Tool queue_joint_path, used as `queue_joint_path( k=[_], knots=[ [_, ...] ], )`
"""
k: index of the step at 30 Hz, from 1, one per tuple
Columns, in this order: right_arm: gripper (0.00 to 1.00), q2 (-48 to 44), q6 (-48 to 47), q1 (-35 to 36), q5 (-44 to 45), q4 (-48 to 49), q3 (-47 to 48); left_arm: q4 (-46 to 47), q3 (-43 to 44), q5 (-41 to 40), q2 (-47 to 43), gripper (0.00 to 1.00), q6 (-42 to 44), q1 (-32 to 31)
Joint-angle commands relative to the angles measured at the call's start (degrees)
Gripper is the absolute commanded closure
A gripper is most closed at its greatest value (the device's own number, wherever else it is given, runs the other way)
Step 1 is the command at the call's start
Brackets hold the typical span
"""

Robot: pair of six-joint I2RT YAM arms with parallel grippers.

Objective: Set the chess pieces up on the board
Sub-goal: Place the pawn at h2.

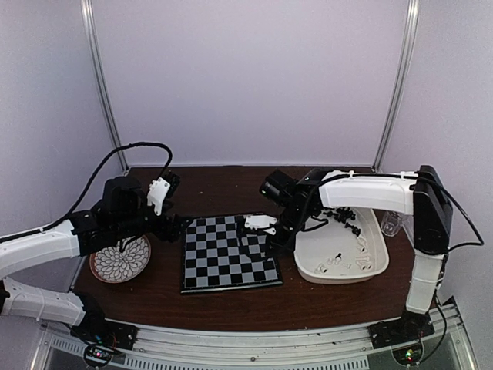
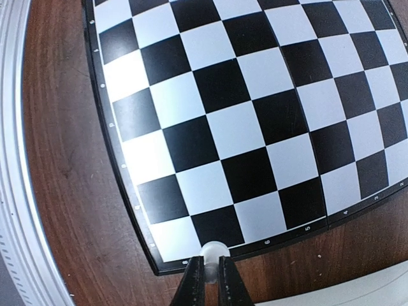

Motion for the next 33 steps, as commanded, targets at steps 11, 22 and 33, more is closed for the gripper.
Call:
queue_joint_path(
  k=[11, 22, 33],
  knots=[
    [1.00, 4.7, -1.0, 0.5, 1.6, 3.3, -0.8, 0.6, -0.9, -5.7, -0.7, 0.20, 0.5, 0.0],
    [1.00, 5.1, -1.3, 0.7, 0.4, 2.9, -1.9, 0.5, -0.8, -5.9, -0.7, 0.20, 0.9, 0.0],
    [0.98, 6.2, -0.8, 0.8, 1.3, 3.1, -1.4, 0.6, -0.8, -5.8, -0.7, 0.20, 0.8, 0.0]
  ],
)
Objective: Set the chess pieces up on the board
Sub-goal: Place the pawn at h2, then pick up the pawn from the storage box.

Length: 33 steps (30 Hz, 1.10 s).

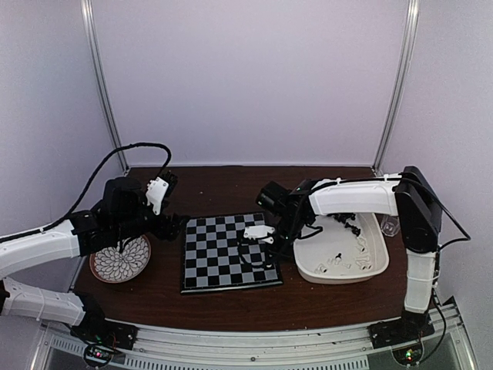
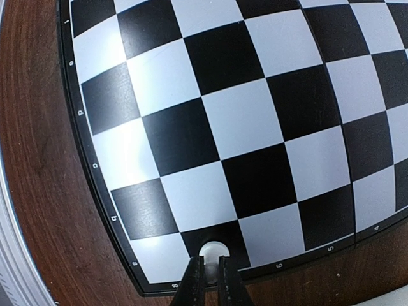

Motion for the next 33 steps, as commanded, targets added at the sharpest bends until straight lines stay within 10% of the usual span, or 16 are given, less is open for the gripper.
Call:
queue_joint_path(
  k=[1, 12, 33],
  knots=[
    [0.97, 1.1, 0.2, 0.5, 0.4, 0.3, 0.0, 1.4, -0.5, -0.6, -0.6, 0.20, 0.7, 0.0],
    [0.63, -7.5, 0.6, 0.5, 3.4, -6.0, 4.1, 1.0, -0.6, -0.1, -0.6, 0.20, 0.9, 0.0],
    [0.79, -23.6, -2.2, -31.0, 24.5, -8.6, -12.9, 0.6, 1.5, 8.0, 3.2, 0.28, 0.7, 0.0]
  ],
)
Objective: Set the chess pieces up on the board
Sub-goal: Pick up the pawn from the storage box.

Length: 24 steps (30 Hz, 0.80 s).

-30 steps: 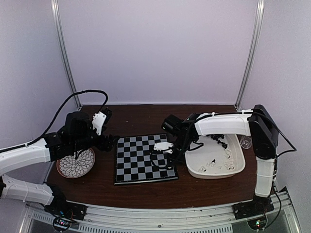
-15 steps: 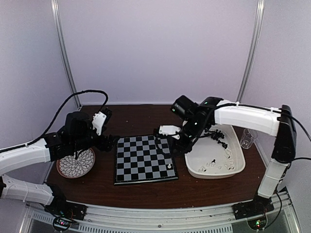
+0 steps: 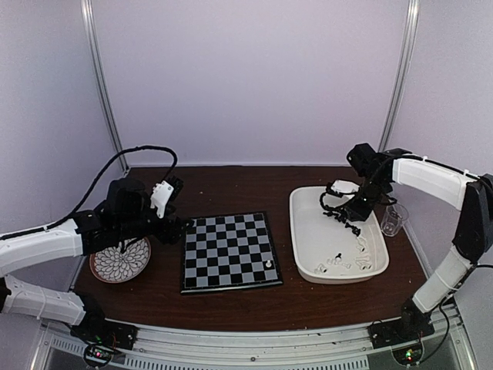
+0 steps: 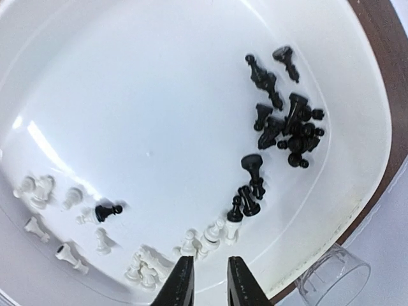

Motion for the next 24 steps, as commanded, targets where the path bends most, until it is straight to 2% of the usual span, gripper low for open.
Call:
queue_joint_path(
  k=[1, 8, 16, 24],
  knots=[
    [0.80, 0.8, 0.1, -1.2, 6.8, -0.1, -2.1, 0.6, 1.8, 2.3, 2.0, 0.29, 0.3, 0.0],
    [0.83, 8.3, 2.7, -4.8, 6.7, 0.4, -0.9, 0.4, 1.6, 4.6, 1.7, 0.31, -0.1, 0.0],
    [0.86, 14.9, 2.6, -5.1, 8.8, 2.6, -0.2, 0.3, 1.1, 5.1, 0.9, 0.34, 0.4, 0.0],
    [0.87, 17.3, 3.0, -5.3, 11.9, 4.2, -0.7, 0.6, 1.2, 5.9, 1.4, 0.36, 0.5, 0.0]
  ],
)
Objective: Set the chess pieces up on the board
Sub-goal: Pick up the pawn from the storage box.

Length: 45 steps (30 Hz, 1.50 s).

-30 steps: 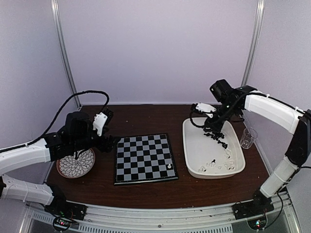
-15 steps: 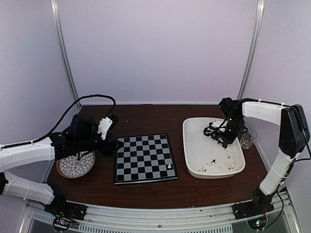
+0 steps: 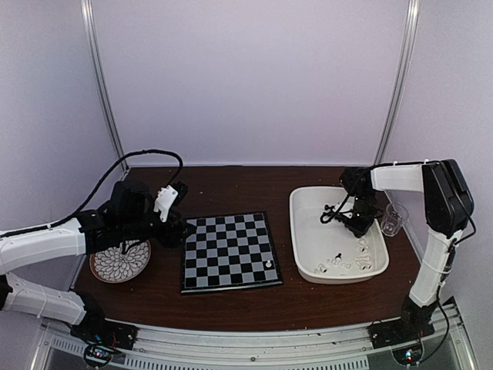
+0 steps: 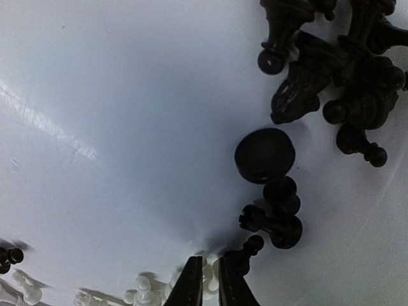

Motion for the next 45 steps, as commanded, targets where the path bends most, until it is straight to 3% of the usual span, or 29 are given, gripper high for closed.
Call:
queue_joint_path(
  k=[1, 18, 30, 38, 45],
  knots=[
    [0.87, 0.3, 1.0, -0.4, 3.1, 1.5, 0.4, 1.9, 1.1, 1.2, -0.2, 0.36, 0.5, 0.0],
    [0.79, -2.1, 3.8, -0.6, -4.0, -4.9, -1.9, 2.0, 1.9, 2.2, 1.2, 0.36, 0.8, 0.0],
    [0.74, -4.0, 4.3, -0.6, -3.0, -4.9, -3.8, 2.0, 1.8, 2.3, 1.0, 0.36, 0.6, 0.0],
    [0.75, -7.0, 5.4, -0.6, -9.5, -5.2, -3.3, 2.0, 1.7, 2.2, 0.9, 0.36, 0.5, 0.0],
    [0.75, -4.0, 5.9, 0.3, -13.9, -7.8, -4.1, 1.8, 1.7, 1.8, 0.7, 0.36, 0.4, 0.0]
  ],
)
